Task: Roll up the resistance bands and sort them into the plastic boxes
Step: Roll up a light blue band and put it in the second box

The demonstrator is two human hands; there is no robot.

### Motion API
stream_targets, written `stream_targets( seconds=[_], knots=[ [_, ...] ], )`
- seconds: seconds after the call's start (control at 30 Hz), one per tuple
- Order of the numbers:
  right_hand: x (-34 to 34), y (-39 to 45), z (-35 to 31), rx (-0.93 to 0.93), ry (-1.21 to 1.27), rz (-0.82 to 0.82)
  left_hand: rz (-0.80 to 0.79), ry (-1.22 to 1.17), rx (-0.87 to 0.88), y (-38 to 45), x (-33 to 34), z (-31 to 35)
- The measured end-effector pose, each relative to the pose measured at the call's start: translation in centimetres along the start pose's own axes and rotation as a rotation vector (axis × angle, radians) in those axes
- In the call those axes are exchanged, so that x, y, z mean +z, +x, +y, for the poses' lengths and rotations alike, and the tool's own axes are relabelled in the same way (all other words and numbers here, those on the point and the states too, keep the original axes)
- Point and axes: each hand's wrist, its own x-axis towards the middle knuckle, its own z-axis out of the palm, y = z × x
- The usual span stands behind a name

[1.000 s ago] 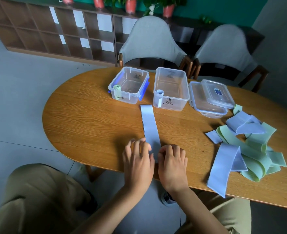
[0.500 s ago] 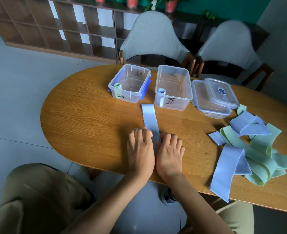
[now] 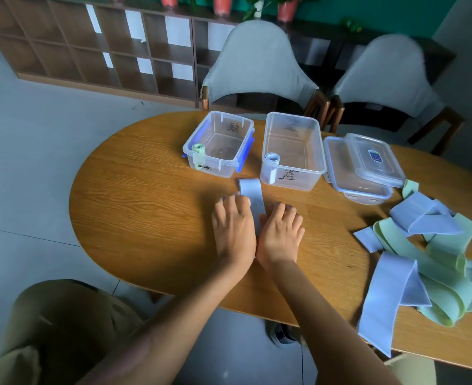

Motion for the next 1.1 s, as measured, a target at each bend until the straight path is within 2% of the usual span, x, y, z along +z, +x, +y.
stream_targets(
  seconds=[0.2, 0.37, 0.57, 0.77, 0.93, 1.03, 1.1],
  knots=[
    [1.0, 2.7, -1.1, 0.056, -0.078, 0.022, 0.041, 0.029, -0.014, 2.6, 1.3, 0.0],
    [1.7, 4.1, -1.9, 0.044, -0.143, 0.083, -0.010, -0.030, 0.004, 4.0, 2.0, -0.2],
    [2.5, 5.2, -1.9, 0.011, -0.201, 0.142, 0.020, -0.394, 0.034, 3.9, 1.8, -1.7],
    [2.9, 6.0, -1.9, 0.010, -0.198, 0.144, -0.106, -0.656, -0.009, -0.8, -1.8, -3.8],
    [3.1, 6.0, -1.8, 0.057, -0.179, 0.153, -0.159, -0.648, 0.182, -3.5, -3.5, -3.8],
    [2.9, 5.9, -1.5, 0.093, -0.123, 0.092, -0.175, -0.587, 0.200, -3.5, -3.4, -3.5],
    [2.2, 5.6, -1.4, 0.125, 0.008, 0.074, -0.187, -0.581, 0.189, -3.5, -3.3, -3.6]
  ],
)
